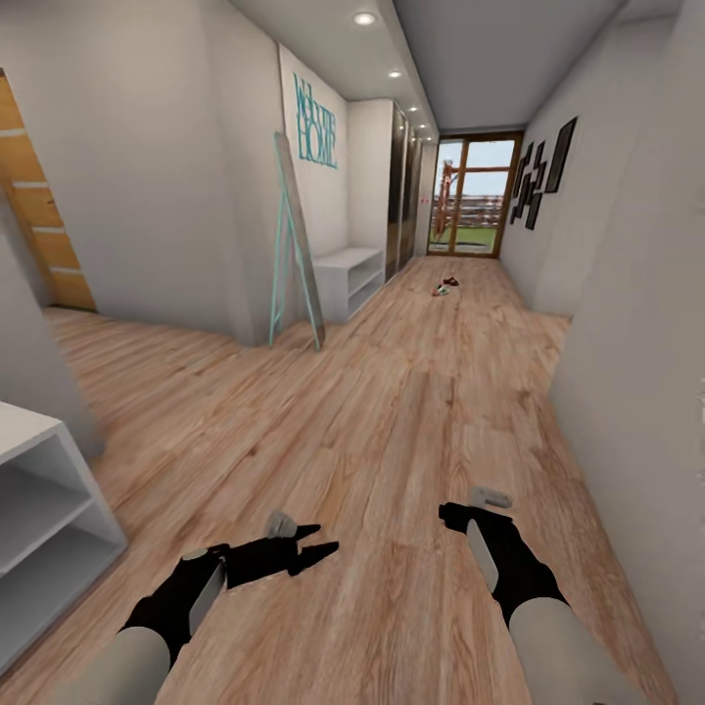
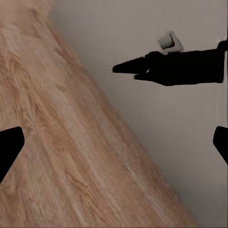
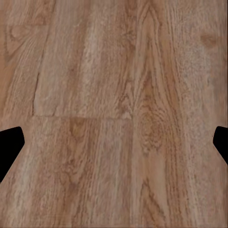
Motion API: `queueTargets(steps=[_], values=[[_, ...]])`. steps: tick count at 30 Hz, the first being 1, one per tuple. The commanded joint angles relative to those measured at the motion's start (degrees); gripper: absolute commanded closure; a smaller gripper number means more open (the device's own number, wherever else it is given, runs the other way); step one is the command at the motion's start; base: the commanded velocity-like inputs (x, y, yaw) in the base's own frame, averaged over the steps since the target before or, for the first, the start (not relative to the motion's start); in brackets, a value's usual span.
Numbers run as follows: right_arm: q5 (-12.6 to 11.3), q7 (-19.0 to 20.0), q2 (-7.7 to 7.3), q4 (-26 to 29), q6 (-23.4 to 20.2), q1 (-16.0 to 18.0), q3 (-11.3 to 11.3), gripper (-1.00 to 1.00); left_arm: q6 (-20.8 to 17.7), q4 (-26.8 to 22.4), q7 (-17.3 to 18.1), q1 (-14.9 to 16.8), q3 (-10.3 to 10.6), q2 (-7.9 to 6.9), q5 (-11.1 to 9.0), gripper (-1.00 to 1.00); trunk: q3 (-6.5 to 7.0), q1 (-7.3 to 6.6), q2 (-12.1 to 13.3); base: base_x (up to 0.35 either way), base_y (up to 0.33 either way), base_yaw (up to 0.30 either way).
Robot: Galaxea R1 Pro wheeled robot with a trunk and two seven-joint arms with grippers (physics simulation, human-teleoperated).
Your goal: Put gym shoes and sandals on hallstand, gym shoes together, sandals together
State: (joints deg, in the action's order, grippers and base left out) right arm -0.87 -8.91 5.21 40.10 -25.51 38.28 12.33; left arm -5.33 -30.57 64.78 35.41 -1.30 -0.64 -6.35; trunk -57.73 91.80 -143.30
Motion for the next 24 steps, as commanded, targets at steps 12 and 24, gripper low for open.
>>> queueTargets(steps=[12,24], values=[[-0.1,-0.1,0.07,0.1,-0.2,0.0,0.2,-1.00,-0.3,-0.2,-28.4,0.0,-6.4,-0.41,-0.2,-1.00,-0.05,0.02,0.0,0.346,0.000,-0.289],[0.0,-0.1,0.07,0.0,-0.2,0.0,0.1,-1.00,-0.3,-0.4,-32.2,0.0,-6.6,-1.23,-0.2,-1.00,-0.05,0.02,0.0,0.346,0.000,-0.267]])
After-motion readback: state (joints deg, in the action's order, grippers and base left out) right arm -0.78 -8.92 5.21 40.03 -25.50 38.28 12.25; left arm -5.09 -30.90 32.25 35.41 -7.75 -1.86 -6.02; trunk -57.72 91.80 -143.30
